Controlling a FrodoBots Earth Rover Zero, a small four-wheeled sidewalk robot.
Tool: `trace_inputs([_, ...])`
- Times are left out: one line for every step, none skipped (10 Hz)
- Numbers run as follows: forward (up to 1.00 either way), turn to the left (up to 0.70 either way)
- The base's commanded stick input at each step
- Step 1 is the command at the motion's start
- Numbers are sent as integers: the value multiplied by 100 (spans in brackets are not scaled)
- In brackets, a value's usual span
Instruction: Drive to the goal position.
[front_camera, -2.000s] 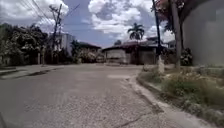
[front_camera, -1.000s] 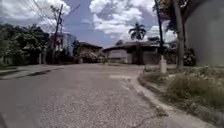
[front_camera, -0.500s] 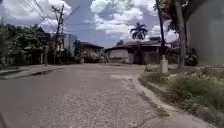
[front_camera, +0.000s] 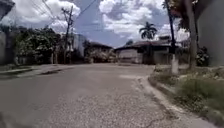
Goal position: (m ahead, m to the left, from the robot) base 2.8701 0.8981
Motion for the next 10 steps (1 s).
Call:
trace_inputs([0, 100])
trace_inputs([0, 100])
trace_inputs([0, 100])
trace_inputs([0, 100])
trace_inputs([0, 100])
trace_inputs([0, 100])
trace_inputs([0, 100])
trace_inputs([0, 100])
trace_inputs([0, 100])
trace_inputs([0, 100])
